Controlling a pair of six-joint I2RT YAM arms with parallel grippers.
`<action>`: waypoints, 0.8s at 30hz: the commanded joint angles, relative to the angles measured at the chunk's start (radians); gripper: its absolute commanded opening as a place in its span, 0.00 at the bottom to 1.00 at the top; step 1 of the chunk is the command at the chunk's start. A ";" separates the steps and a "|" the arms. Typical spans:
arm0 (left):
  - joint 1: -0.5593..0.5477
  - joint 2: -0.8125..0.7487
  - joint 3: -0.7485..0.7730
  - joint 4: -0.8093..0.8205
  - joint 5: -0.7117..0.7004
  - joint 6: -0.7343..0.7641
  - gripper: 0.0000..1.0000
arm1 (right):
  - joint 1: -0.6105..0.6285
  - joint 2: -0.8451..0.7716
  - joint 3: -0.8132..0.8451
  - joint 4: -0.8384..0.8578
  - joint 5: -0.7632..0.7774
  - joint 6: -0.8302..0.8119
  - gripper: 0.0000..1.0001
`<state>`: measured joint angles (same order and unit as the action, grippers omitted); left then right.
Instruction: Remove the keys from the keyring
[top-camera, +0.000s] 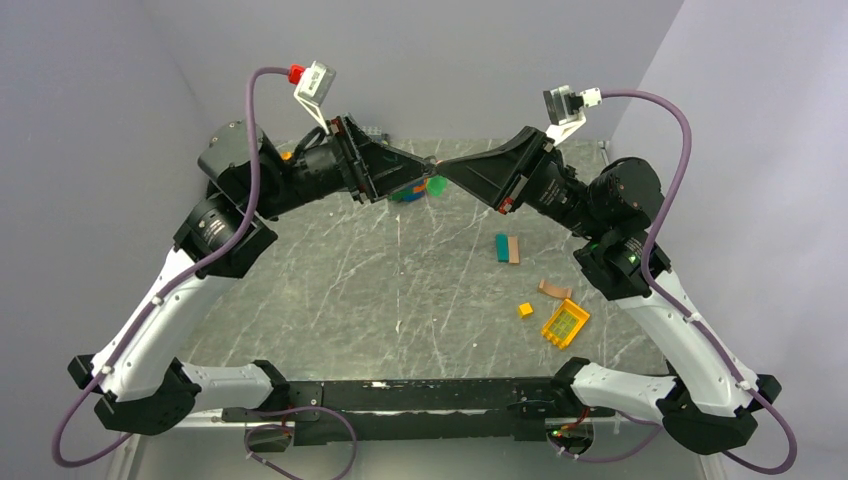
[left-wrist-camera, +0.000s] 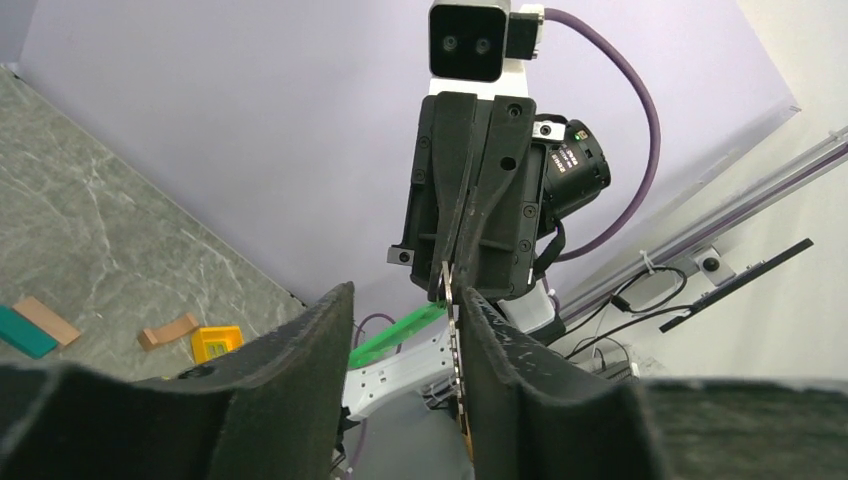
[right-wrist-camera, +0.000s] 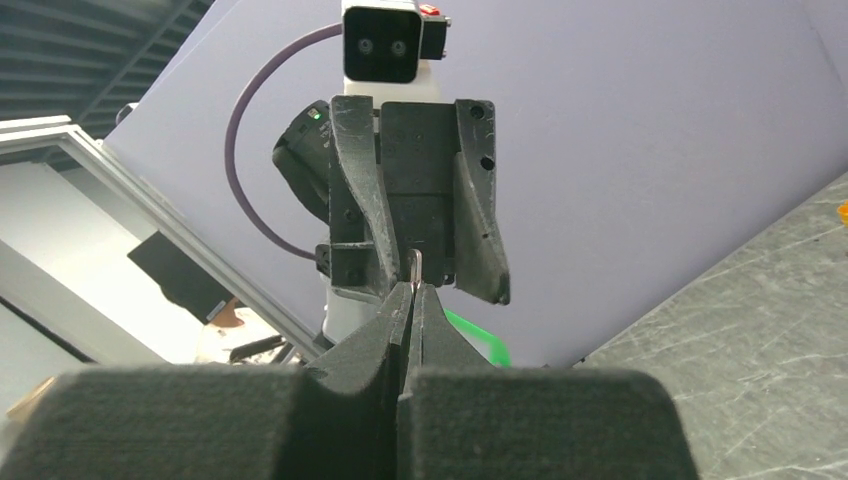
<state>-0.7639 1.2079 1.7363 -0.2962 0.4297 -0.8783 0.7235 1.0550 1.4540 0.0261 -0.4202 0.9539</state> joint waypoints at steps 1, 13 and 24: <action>-0.013 0.006 0.052 0.052 0.022 0.012 0.44 | 0.001 -0.008 0.033 0.053 -0.003 0.004 0.00; -0.017 0.016 0.055 0.059 0.027 0.024 0.00 | 0.001 -0.005 0.037 0.025 -0.014 -0.009 0.00; -0.018 0.010 0.061 0.065 0.010 0.024 0.00 | -0.003 -0.021 0.043 0.002 -0.035 -0.039 0.71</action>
<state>-0.7784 1.2221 1.7622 -0.2745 0.4469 -0.8738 0.7219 1.0588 1.4593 0.0219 -0.4511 0.9432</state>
